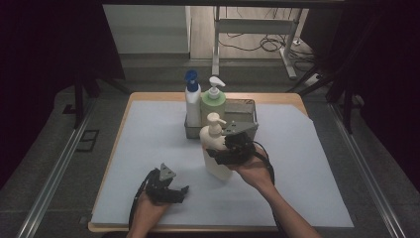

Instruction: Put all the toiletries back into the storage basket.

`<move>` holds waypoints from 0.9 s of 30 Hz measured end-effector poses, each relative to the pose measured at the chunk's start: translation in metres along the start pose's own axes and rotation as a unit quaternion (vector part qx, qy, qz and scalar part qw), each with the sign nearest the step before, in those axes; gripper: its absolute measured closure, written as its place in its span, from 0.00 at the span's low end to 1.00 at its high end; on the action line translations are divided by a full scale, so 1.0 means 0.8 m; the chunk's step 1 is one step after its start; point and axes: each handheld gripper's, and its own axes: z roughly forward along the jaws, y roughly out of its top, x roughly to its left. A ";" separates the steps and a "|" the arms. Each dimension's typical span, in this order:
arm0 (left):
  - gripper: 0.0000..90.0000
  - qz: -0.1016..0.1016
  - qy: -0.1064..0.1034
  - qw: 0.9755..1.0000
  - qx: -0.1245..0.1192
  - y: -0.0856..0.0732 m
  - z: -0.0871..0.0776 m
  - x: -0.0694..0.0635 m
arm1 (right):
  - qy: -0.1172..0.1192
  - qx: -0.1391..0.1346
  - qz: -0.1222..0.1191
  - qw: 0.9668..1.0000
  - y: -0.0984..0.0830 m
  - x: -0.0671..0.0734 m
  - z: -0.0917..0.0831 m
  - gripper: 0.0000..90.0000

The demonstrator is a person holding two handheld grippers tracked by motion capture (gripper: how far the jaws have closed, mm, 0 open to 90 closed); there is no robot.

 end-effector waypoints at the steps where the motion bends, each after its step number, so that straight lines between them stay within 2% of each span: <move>1: 0.12 0.000 0.000 1.000 0.000 0.000 0.000 0.000 | -0.002 0.001 0.003 1.000 0.000 -0.002 -0.002 0.41; 13: 0.12 0.000 -0.001 1.000 0.000 0.000 0.000 0.000 | -0.030 0.001 0.022 0.999 -0.003 -0.032 -0.030 0.41; 27: 0.12 0.000 -0.001 1.000 0.000 0.000 0.000 0.000 | -0.058 -0.005 0.037 0.998 0.014 -0.058 -0.054 0.41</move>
